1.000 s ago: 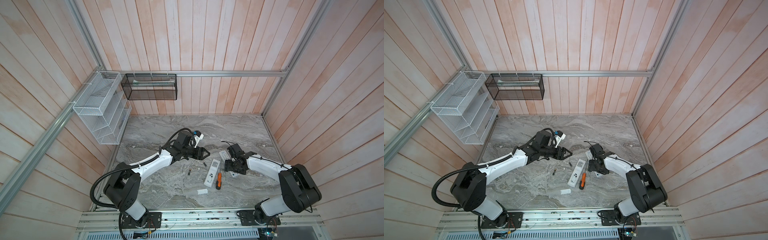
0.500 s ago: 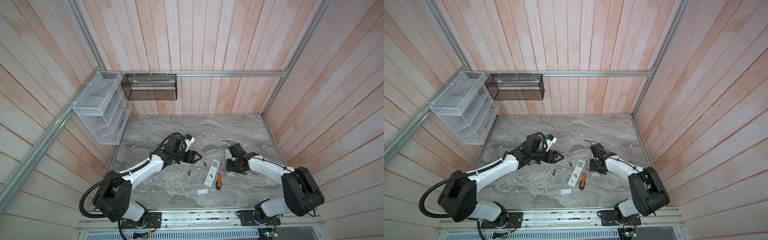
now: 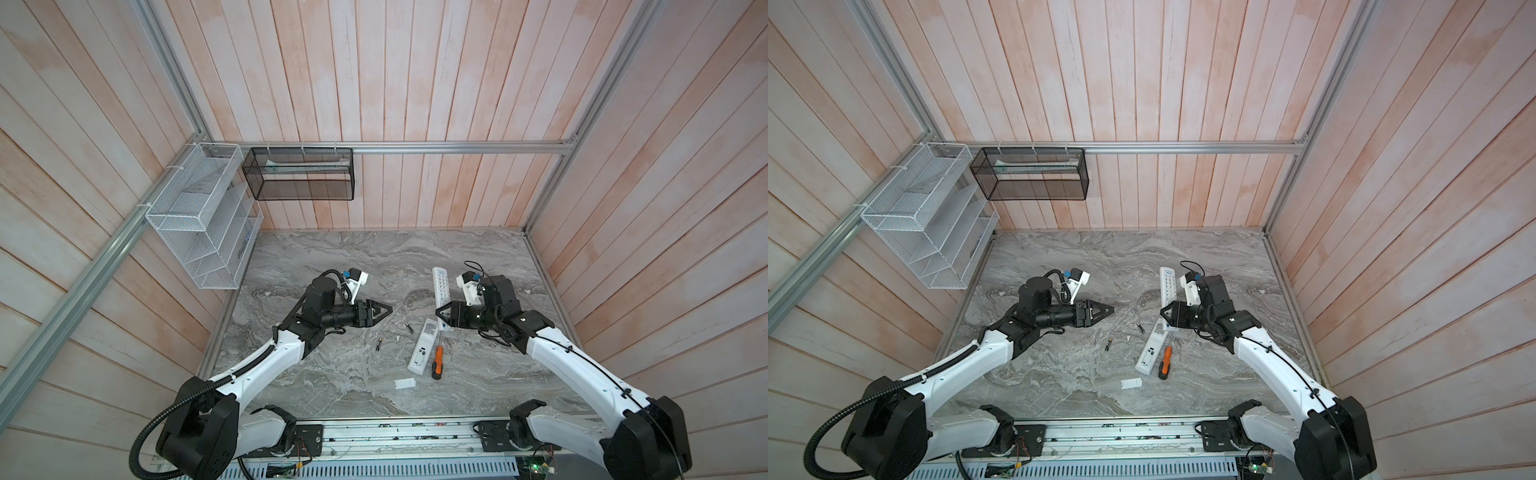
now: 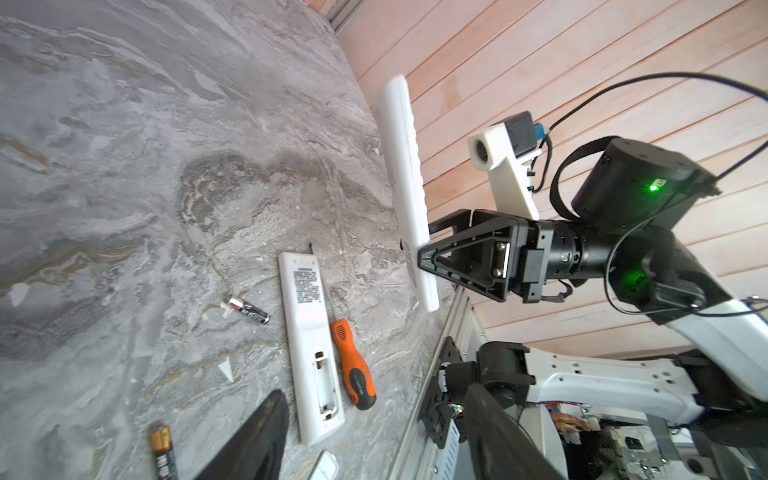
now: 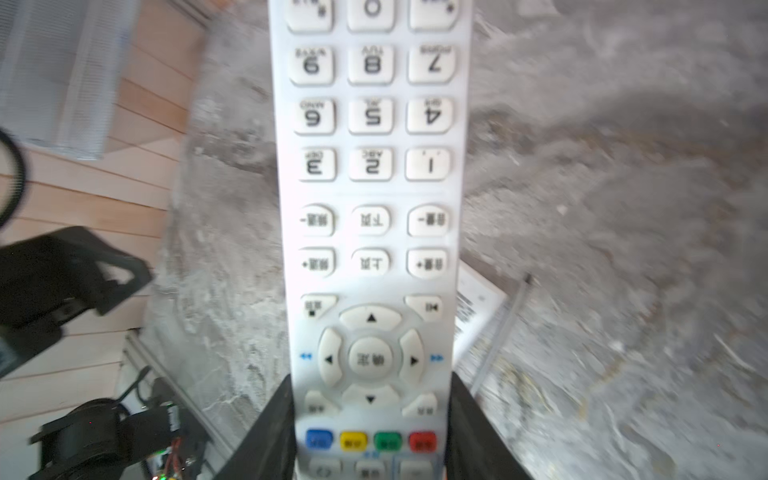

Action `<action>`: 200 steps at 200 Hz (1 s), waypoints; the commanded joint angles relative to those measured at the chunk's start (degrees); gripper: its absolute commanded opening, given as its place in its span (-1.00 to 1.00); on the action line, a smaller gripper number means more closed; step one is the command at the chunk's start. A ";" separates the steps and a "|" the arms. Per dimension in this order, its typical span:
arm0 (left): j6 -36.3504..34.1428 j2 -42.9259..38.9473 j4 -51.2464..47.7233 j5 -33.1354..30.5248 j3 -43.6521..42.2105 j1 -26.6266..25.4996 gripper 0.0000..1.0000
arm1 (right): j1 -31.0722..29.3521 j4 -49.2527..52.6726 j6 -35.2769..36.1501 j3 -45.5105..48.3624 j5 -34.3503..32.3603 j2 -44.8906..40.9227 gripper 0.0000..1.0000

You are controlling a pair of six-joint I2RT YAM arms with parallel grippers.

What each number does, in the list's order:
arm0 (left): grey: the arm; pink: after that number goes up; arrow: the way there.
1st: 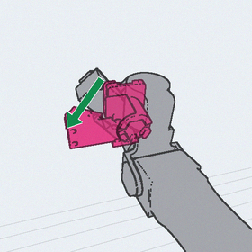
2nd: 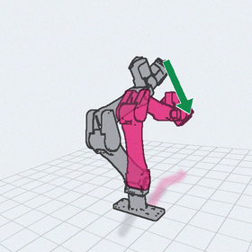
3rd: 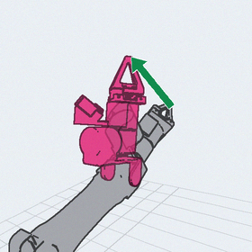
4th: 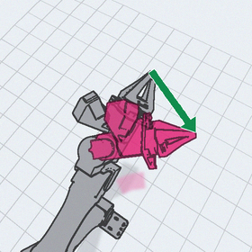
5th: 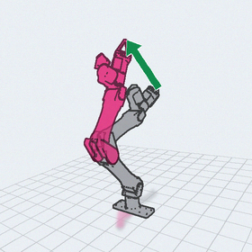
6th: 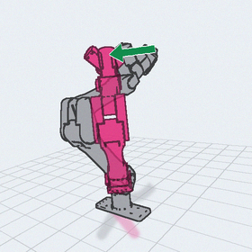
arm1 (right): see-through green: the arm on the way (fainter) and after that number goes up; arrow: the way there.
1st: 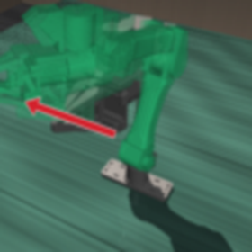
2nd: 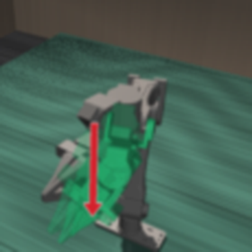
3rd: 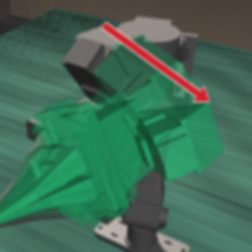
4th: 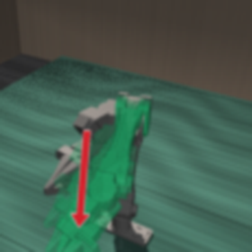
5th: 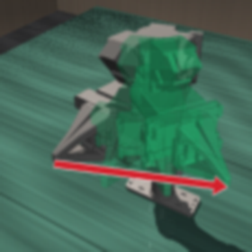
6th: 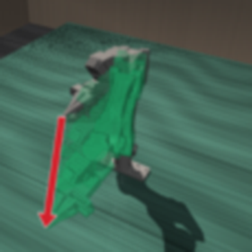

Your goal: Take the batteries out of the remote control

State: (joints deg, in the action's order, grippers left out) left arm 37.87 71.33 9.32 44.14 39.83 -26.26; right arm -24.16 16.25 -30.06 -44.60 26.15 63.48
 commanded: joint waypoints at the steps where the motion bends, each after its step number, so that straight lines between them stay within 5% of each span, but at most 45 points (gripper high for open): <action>1: 9.70 -0.95 15.41 4.23 -1.65 0.13 0.39 | -0.80 -11.10 -2.99 0.70 13.94 -0.50 -0.59; 87: 25.06 1.00 46.07 3.98 -5.47 -2.53 0.73 | -10.74 -26.10 -10.19 -1.63 24.58 3.06 -0.59; 164: 19.82 -1.51 37.12 1.59 -5.38 -3.62 0.82 | -12.30 -31.45 -14.61 -1.44 25.40 2.26 -0.66; 200: 23.29 0.36 43.48 1.45 -5.97 -4.37 0.88 | -13.01 -36.34 -17.82 -0.84 27.38 2.59 -0.66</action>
State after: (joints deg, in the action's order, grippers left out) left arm 59.70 71.00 47.64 46.04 34.61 -29.82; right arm -36.27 -13.65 -45.28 -44.62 50.89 66.65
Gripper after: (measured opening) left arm 0.936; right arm 0.483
